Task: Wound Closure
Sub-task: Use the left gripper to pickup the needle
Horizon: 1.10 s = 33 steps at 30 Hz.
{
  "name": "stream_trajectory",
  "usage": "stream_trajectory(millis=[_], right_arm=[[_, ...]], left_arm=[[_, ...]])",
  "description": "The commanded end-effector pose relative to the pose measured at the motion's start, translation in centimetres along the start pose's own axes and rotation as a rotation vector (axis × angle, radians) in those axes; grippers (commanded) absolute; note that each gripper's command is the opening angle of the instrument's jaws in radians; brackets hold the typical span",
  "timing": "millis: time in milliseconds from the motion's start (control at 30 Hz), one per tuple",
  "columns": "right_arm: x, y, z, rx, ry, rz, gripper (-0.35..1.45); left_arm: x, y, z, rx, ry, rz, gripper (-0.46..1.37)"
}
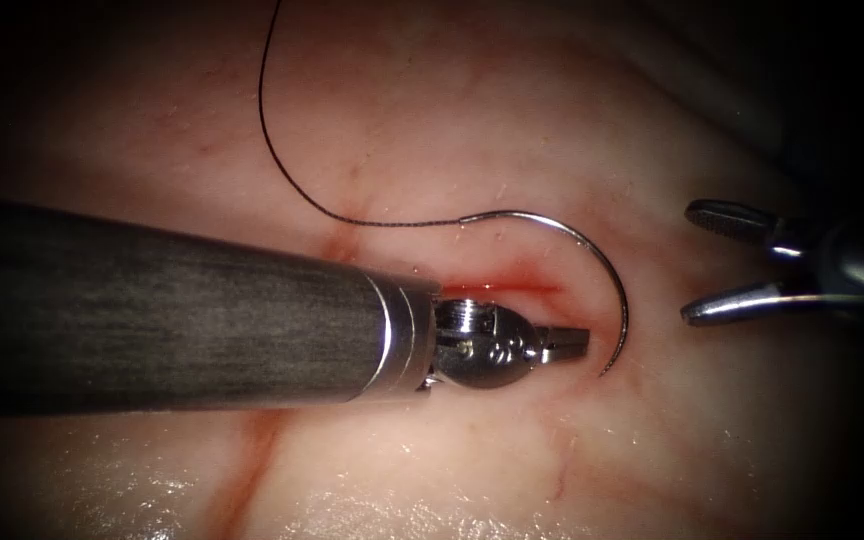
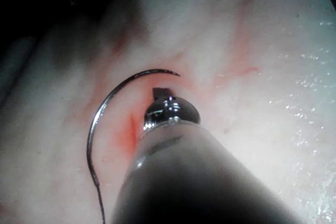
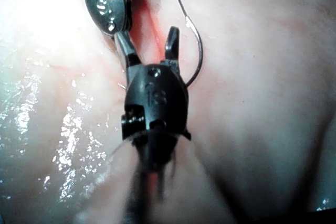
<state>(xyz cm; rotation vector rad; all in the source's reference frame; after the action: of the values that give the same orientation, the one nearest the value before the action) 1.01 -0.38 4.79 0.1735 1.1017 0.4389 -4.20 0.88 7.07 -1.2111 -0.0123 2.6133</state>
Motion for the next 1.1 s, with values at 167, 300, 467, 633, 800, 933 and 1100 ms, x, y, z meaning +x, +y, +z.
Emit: stream_trajectory(millis=[167,300,467,633,800,933,1100], right_arm=[[0.03,-0.01,-0.02,0.004,0.000,0.003,1.20],[0.05,-0.01,-0.01,0.003,-0.001,0.006,1.18],[0.05,-0.01,-0.03,0.004,-0.001,0.006,1.19],[0.05,-0.01,-0.04,0.006,-0.001,0.005,1.17],[0.05,0.01,-0.07,0.008,-0.001,0.006,1.16],[0.05,0.02,-0.10,0.010,-0.001,0.006,1.15],[0.05,0.03,-0.12,0.012,-0.001,0.007,1.15]], left_arm=[[0.02,0.02,-0.01,-0.006,0.000,0.000,-0.35],[0.05,0.02,-0.03,-0.006,0.000,-0.021,-0.35],[0.13,0.01,-0.08,0.002,0.011,-0.052,-0.35],[0.23,0.01,-0.15,0.015,0.023,-0.060,-0.35],[0.31,0.02,-0.22,0.040,0.018,-0.092,-0.35],[0.39,0.02,-0.22,0.117,0.005,-0.203,-0.20],[0.45,0.00,-0.12,0.243,-0.032,-0.357,0.12]])
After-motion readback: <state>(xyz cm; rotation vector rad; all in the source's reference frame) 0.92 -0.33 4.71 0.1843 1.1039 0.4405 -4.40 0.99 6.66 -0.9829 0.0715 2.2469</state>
